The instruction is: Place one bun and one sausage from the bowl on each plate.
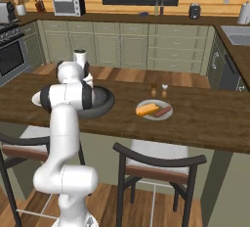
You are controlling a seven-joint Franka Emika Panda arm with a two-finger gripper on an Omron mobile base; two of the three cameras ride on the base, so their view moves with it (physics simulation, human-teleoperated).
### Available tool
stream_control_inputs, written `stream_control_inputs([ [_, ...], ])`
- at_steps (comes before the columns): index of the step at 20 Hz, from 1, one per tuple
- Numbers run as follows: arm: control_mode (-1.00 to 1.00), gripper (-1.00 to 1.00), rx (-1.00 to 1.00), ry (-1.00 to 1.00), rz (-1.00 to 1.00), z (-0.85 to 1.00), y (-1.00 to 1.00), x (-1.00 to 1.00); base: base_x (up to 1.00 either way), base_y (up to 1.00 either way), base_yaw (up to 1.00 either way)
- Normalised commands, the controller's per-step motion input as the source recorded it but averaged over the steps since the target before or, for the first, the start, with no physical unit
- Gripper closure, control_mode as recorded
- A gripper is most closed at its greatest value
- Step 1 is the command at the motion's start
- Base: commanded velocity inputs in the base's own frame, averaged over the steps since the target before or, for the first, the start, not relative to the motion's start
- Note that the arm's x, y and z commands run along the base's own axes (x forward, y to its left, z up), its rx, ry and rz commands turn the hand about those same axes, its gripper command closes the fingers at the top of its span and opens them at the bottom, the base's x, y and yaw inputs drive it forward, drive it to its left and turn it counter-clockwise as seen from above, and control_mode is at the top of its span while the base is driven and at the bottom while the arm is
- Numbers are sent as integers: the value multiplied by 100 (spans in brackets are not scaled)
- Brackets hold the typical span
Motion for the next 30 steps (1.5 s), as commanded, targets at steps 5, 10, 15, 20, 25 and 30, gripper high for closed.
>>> stream_control_inputs([
  [5,-100,-100,14,-20,19,-42,-3,0,0,0,0],
  [10,-100,-100,13,-15,10,-40,0,7,0,0,0],
  [15,-100,100,11,-6,4,-13,0,2,0,0,0],
  [20,-100,100,3,0,0,3,0,0,0,0,0],
  [25,-100,100,1,0,0,66,3,-55,0,0,0],
  [30,-100,100,1,6,0,70,67,-78,0,0,0],
])
